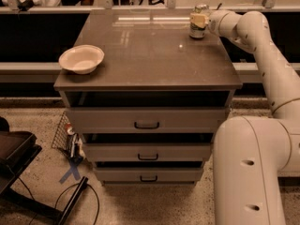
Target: Move 7up can near paper bowl
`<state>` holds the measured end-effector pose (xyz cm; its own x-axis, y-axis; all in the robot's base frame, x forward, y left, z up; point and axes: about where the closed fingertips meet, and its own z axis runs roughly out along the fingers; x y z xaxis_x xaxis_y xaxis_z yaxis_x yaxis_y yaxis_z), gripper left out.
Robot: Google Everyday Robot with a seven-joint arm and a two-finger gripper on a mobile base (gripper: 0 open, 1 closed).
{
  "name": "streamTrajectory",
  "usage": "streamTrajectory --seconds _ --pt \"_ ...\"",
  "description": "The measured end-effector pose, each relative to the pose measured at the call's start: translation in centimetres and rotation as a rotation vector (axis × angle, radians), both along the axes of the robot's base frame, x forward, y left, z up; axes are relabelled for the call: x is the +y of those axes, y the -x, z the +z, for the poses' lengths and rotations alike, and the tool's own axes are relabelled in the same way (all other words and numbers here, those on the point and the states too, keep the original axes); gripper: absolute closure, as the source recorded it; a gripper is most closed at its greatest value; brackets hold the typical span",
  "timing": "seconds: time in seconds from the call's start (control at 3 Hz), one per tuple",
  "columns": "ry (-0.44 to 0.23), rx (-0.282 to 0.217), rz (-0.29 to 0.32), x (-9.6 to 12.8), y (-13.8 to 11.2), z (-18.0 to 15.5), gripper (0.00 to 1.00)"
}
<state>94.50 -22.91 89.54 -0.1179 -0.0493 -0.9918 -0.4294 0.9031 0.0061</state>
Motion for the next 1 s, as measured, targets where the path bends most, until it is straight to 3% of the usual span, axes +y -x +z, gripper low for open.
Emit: streamTrajectory --seconds 0.33,1.0 --pt "0.001 0.002 0.008 0.4 0.0 0.3 1.00" --pt "0.033 -0.023 0.080 1.5 3.5 6.4 1.00"
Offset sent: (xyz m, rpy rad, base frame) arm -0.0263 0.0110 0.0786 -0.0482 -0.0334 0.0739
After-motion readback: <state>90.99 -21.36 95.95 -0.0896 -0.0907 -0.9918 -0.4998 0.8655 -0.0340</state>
